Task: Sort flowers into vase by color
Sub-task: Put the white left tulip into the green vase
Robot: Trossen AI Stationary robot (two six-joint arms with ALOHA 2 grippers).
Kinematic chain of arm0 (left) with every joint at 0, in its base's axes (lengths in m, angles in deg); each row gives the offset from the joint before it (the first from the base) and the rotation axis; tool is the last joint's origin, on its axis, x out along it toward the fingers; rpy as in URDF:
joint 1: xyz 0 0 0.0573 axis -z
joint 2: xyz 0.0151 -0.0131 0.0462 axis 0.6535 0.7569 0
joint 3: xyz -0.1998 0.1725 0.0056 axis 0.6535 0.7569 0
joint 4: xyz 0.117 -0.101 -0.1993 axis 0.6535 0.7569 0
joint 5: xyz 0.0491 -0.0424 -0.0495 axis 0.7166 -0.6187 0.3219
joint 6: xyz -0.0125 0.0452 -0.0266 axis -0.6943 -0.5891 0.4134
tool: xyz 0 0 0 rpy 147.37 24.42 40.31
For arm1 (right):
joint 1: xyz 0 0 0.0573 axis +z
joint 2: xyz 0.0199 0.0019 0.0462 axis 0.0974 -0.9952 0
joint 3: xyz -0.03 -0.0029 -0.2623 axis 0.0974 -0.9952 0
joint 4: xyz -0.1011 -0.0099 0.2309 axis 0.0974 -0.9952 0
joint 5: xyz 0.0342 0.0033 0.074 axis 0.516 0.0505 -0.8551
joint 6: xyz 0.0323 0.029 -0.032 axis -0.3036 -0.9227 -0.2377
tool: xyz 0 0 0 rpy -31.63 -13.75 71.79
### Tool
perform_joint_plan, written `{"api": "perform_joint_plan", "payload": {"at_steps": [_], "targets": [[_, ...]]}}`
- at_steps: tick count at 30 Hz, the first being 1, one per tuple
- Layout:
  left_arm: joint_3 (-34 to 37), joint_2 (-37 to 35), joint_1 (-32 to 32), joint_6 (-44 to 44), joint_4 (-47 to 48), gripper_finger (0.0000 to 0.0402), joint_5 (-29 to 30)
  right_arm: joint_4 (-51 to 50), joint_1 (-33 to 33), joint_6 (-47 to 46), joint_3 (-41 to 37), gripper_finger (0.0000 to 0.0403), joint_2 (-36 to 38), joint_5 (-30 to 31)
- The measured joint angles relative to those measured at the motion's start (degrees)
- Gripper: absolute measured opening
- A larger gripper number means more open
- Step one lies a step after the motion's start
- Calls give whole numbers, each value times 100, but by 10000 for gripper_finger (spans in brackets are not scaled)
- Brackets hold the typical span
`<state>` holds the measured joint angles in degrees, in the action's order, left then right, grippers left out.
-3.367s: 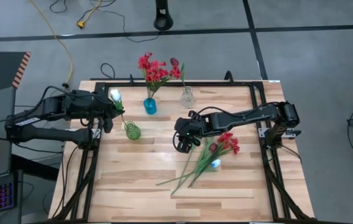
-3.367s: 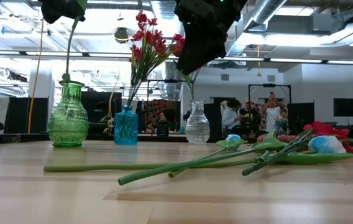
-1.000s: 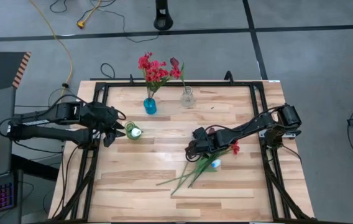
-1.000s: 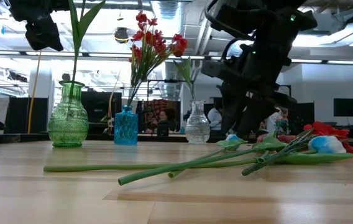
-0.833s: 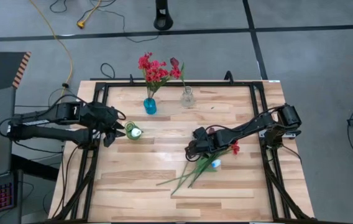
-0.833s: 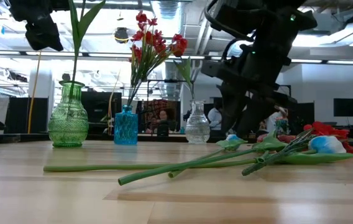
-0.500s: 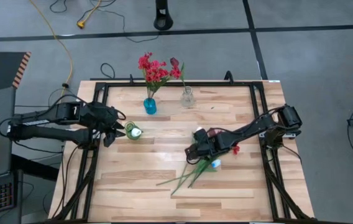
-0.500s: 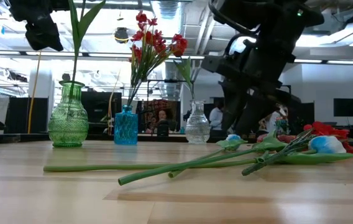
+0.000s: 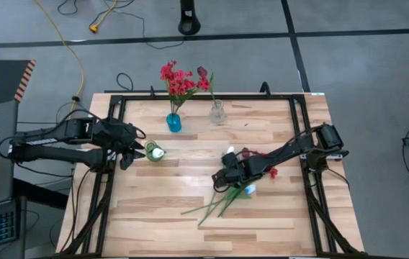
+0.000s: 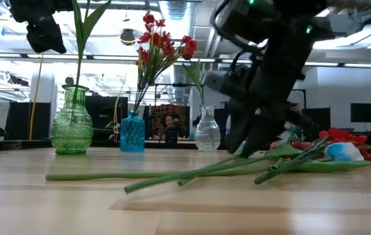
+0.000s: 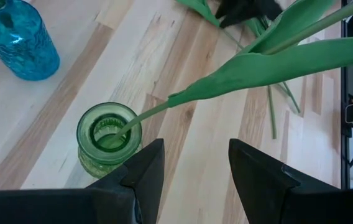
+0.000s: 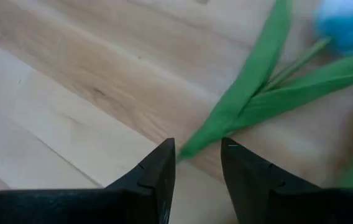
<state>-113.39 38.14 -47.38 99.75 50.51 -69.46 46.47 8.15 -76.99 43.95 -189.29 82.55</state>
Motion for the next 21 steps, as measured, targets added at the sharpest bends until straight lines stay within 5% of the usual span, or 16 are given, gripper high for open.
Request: {"api": "perform_joint_plan", "payload": {"at_steps": [11,21], "targets": [[0,-2,0,-2,2,167,-2,193,-28,14,29,148,-371,59],[0,-2,0,-162,0,167,8,222,-37,92,11,59,-392,155]]}}
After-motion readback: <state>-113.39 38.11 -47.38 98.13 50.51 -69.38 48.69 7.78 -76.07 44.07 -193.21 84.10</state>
